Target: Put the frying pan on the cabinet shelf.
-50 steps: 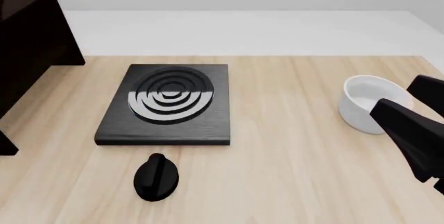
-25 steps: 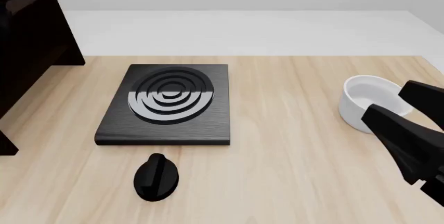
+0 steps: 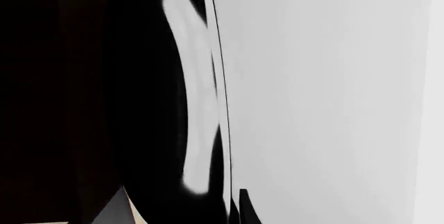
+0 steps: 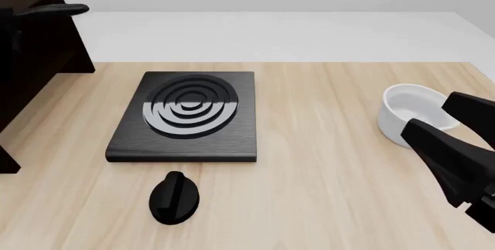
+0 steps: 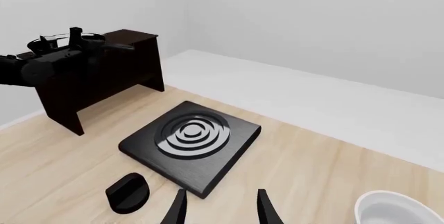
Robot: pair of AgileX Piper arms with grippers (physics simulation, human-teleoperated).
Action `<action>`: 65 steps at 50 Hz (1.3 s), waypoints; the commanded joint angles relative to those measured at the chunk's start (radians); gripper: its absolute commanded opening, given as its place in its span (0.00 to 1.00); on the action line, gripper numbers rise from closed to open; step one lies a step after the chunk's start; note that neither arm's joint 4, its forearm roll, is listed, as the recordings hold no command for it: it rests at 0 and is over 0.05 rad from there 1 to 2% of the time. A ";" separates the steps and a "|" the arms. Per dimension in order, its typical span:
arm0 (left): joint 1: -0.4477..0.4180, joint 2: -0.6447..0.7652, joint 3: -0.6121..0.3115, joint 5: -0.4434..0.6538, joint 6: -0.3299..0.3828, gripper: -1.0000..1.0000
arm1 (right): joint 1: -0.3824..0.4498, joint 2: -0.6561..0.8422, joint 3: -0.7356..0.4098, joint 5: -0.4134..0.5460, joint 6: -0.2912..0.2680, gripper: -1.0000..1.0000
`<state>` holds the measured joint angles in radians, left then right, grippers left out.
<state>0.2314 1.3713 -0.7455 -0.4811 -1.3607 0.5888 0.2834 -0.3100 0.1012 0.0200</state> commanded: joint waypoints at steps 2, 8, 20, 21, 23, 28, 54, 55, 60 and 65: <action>0.045 0.050 -0.012 -0.059 -0.002 0.00 | 0.006 0.009 0.010 -0.011 -0.002 1.00; 0.049 0.067 -0.010 -0.073 -0.001 0.00 | 0.008 0.016 0.006 -0.013 -0.004 1.00; 0.059 0.084 0.006 -0.093 -0.002 0.00 | 0.005 0.014 0.015 -0.017 -0.001 1.00; 0.062 0.083 0.002 -0.090 -0.003 0.00 | 0.008 0.016 0.016 -0.020 -0.002 1.00; 0.067 0.086 -0.005 -0.087 -0.007 0.00 | 0.006 0.014 0.015 -0.016 -0.001 1.00; 0.080 0.093 -0.021 -0.080 0.000 0.00 | 0.005 0.017 0.020 -0.022 -0.001 1.00; 0.075 0.047 0.036 -0.120 0.000 1.00 | 0.007 0.018 0.036 -0.031 0.006 1.00; 0.075 0.047 0.039 -0.123 -0.001 1.00 | 0.007 0.017 0.036 -0.030 0.006 1.00; 0.062 0.033 0.080 -0.153 0.004 1.00 | 0.004 0.005 0.039 -0.022 0.010 1.00; 0.042 -0.010 0.120 -0.180 -0.003 1.00 | 0.005 0.010 0.047 -0.031 0.012 1.00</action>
<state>0.2932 1.4051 -0.6851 -0.6171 -1.3595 0.5944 0.2950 -0.2725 0.0747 0.0281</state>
